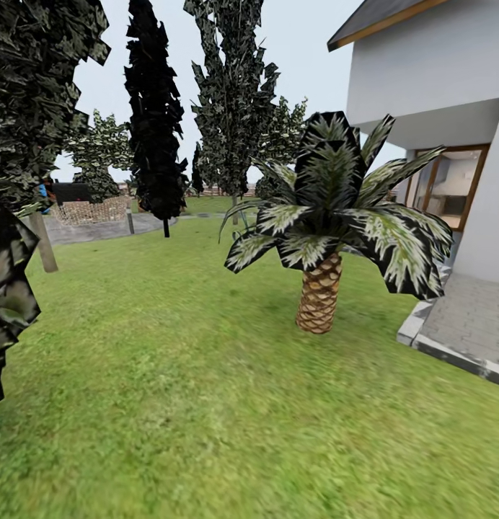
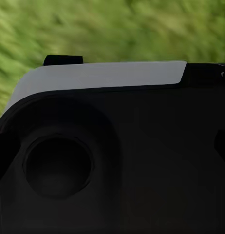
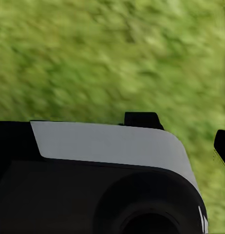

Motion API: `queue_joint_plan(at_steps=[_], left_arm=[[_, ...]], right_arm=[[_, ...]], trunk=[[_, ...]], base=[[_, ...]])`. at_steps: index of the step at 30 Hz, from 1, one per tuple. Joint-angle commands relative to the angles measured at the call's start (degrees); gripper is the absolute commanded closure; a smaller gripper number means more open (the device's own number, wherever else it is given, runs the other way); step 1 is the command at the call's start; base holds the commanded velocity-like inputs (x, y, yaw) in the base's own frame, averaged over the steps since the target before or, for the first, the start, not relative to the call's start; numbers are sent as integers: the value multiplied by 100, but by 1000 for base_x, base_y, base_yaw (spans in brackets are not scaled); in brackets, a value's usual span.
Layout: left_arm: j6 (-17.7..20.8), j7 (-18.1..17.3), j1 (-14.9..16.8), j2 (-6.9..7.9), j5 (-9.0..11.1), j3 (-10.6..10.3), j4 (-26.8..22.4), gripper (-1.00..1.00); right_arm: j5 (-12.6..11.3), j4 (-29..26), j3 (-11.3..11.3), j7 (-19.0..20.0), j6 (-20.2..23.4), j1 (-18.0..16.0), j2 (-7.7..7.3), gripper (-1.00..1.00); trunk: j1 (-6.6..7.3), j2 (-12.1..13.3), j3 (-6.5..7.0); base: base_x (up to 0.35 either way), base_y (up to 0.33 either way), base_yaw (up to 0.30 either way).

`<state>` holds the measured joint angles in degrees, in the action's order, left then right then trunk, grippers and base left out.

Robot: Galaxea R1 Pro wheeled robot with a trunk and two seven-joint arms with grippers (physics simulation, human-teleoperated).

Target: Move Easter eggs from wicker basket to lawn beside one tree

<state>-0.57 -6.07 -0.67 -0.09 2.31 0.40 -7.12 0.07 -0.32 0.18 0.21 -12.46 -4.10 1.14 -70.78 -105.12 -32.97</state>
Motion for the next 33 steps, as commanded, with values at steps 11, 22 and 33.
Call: queue_joint_plan(at_steps=[11,22,33], left_arm=[[-4,-17,-2,0,24,4,-8,-100],[-4,-25,-2,0,24,4,-8,-100],[-4,-25,-1,0,24,4,-1,-100]], right_arm=[[-7,5,-17,-3,-19,-3,18,-100],[-7,5,-11,-4,-19,-3,18,-100],[-7,5,-11,-4,-19,-3,19,-100]], trunk=[[-3,-2,-5],[-3,-2,-5],[-3,-2,-5]], base=[[56,0,188],[0,0,271],[0,0,272]])
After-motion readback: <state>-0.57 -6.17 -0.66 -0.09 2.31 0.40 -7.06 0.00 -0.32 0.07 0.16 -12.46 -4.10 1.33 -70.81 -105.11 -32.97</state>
